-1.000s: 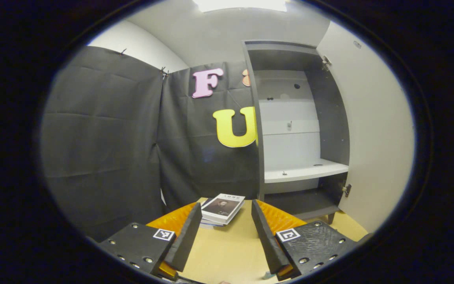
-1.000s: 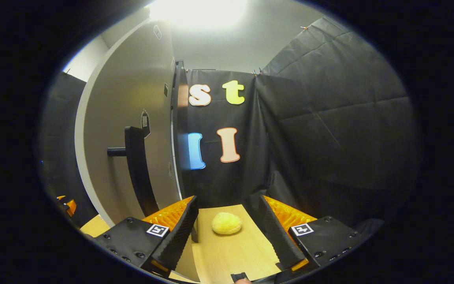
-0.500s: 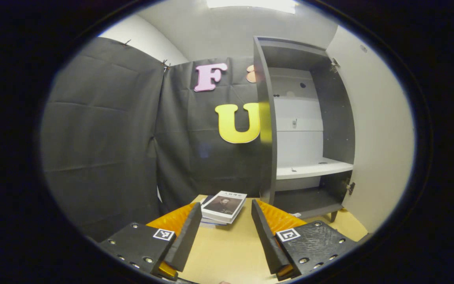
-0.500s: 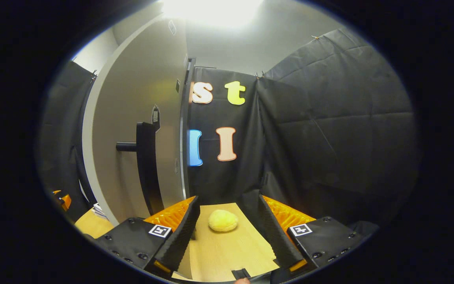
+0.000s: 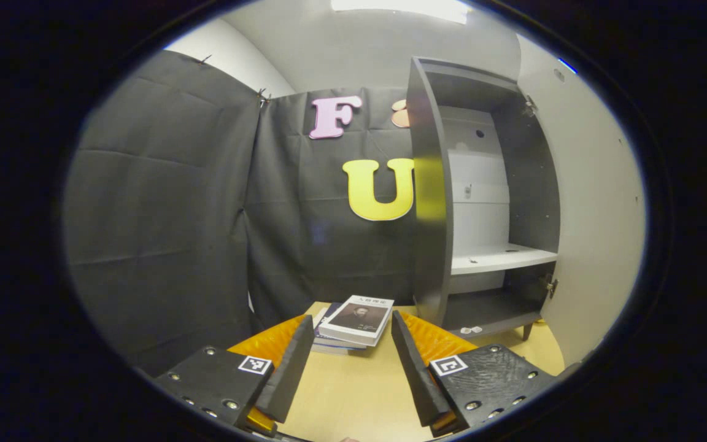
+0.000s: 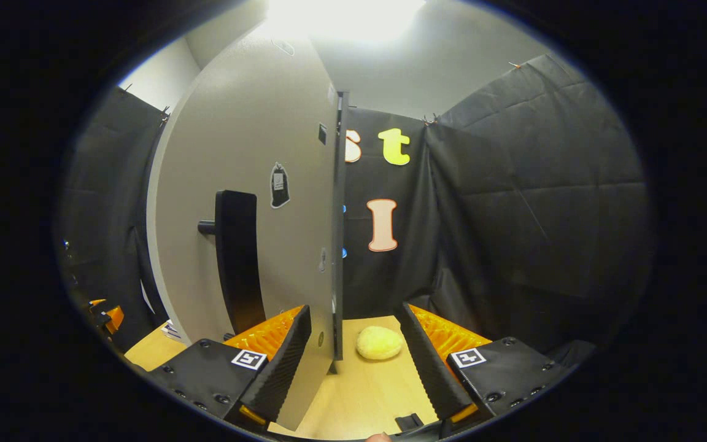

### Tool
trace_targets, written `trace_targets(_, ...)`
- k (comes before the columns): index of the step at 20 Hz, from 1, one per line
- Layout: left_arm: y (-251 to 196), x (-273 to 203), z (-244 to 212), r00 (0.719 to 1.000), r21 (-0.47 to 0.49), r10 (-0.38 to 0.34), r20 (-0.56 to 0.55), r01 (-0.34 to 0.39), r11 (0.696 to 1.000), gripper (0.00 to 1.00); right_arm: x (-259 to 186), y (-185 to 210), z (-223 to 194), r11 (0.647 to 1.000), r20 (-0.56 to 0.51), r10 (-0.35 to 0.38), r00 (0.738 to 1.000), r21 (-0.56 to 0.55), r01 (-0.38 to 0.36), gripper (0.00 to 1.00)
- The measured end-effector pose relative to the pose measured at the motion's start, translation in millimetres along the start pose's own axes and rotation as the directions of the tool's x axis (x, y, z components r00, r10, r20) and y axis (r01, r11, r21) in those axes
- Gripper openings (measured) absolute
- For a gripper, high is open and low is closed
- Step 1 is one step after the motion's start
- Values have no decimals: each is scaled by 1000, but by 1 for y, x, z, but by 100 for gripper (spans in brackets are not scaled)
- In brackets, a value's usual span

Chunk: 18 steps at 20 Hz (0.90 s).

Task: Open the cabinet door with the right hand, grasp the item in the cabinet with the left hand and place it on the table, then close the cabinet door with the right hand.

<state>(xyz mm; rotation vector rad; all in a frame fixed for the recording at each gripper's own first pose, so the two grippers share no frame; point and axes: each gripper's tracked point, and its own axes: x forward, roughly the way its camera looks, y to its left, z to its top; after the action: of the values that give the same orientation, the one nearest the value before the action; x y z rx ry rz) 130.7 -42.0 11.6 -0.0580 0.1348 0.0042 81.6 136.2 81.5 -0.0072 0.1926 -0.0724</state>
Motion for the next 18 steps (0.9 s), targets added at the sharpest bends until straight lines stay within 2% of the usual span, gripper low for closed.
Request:
trace_targets(3,11,-3,-2,1000,-2,18,-1,-18,1000,76,3,25,1,1000,8,25,1000,-10,-25,87)
trace_targets(5,16,-3,-4,1000,-1,29,-5,-29,1000,79,7,43,2,999,12,41,999,-8,-41,87)
trace_targets(6,20,-3,-5,999,0,34,-6,-34,999,78,10,52,3,999,14,51,999,-4,-51,93)
trace_targets(10,36,-9,-3,999,8,54,2,-54,999,79,22,93,2,994,31,107,994,29,-108,93)
trace_targets(13,43,-11,-1,998,14,63,12,-63,998,76,27,129,7,982,58,179,982,53,-182,94)
trace_targets(15,44,-12,0,998,14,64,16,-65,998,78,32,147,12,973,71,224,972,46,-227,95)
trace_targets(16,45,-14,2,998,14,65,20,-65,998,76,33,151,15,971,83,231,969,40,-235,91)
trace_targets(18,44,-15,5,997,12,64,32,-65,998,78,36,155,22,968,103,243,964,33,-248,94)
